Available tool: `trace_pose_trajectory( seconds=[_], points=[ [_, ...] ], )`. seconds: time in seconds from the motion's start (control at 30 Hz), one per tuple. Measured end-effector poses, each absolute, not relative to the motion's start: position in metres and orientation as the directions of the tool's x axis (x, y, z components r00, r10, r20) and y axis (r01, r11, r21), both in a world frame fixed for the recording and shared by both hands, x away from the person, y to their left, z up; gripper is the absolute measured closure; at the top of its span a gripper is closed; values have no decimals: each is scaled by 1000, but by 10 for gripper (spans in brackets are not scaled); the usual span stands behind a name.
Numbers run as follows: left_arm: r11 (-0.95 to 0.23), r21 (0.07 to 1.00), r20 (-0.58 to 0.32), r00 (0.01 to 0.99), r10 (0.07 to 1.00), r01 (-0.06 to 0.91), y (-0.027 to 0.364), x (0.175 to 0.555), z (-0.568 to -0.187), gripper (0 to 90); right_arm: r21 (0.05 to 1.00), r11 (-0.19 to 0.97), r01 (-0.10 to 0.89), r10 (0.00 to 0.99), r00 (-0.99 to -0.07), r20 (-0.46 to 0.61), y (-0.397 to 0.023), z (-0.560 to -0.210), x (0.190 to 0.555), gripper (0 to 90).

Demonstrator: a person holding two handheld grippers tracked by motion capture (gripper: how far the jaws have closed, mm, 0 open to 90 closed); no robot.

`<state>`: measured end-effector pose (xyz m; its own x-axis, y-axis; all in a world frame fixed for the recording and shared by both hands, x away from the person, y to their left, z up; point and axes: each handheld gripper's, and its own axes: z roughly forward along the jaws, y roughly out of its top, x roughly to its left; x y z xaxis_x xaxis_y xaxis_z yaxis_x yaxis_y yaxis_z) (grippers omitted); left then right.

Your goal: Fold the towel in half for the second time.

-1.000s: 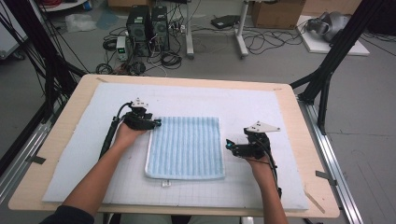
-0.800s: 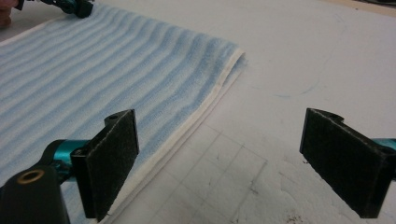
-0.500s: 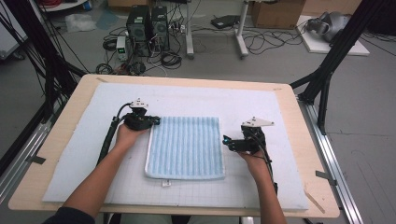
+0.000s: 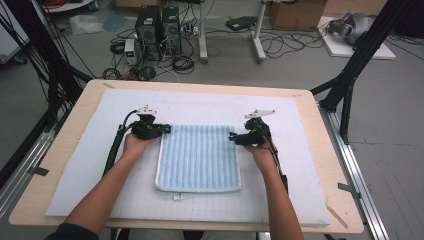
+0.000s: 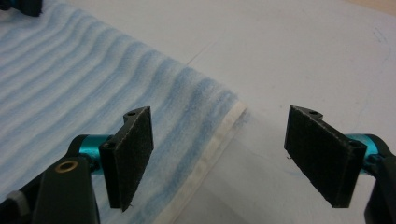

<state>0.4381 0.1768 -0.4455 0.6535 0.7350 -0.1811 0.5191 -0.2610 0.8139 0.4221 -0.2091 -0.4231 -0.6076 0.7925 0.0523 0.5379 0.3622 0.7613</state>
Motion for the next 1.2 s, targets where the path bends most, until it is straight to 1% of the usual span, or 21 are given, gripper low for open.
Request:
trace_pose_trajectory(
  seconds=[0.13, 0.27, 0.37, 0.43, 0.47, 0.53, 0.57, 0.63, 0.77, 0.83, 0.9, 0.97, 1.03, 1.13, 1.2],
  points=[
    [-250, 814, -194, 651, 734, 525, 179, 438, -445, 833, 735, 382, 559, 791, -610, 53, -203, -429, 436, 267],
    [-241, 814, -206, 650, 731, 529, 180, 438, -445, 833, 715, 405, 570, 781, -622, 53, -196, -434, 446, 361],
    [-241, 813, -208, 651, 731, 530, 180, 439, -446, 833, 707, 402, 582, 779, -623, 71, -191, -439, 451, 475],
    [-236, 812, -213, 648, 731, 533, 181, 440, -447, 833, 696, 419, 582, 771, -633, 65, -189, -441, 454, 531],
    [-233, 812, -215, 646, 732, 535, 181, 440, -447, 834, 696, 417, 585, 772, -632, 68, -188, -441, 454, 595],
    [-231, 812, -217, 645, 733, 536, 181, 441, -447, 839, 691, 425, 585, 759, -646, 81, -187, -440, 455, 687],
    [-229, 814, -215, 643, 735, 534, 181, 441, -446, 840, 687, 437, 580, 751, -656, 76, -187, -439, 454, 758],
    [-213, 817, -228, 638, 735, 536, 183, 444, -444, 841, 690, 458, 560, 745, -666, 47, -185, -437, 454, 808],
    [-196, 834, -216, 632, 745, 516, 183, 451, -434, 842, 712, 446, 542, 764, -645, 11, -183, -433, 455, 831],
    [-170, 835, -233, 616, 753, 523, 183, 457, -429, 843, 734, 422, 531, 784, -620, -2, -183, -428, 458, 831],
    [-158, 848, -223, 610, 760, 506, 182, 463, -422, 844, 761, 398, 513, 801, -598, -16, -183, -421, 462, 831],
    [-123, 865, -233, 607, 759, 486, 182, 466, -416, 843, 800, 374, 469, 814, -579, -41, -184, -415, 461, 831],
    [-100, 875, -245, 613, 751, 473, 182, 466, -413, 843, 810, 351, 470, 819, -574, -22, -187, -413, 461, 828],
    [-123, 874, -236, 630, 740, 471, 180, 463, -412, 841, 810, 334, 482, 816, -579, 7, -193, -413, 461, 825],
    [-132, 874, -227, 634, 739, 467, 180, 461, -410, 841, 815, 333, 475, 814, -581, 6, -193, -411, 459, 825]
  ],
)
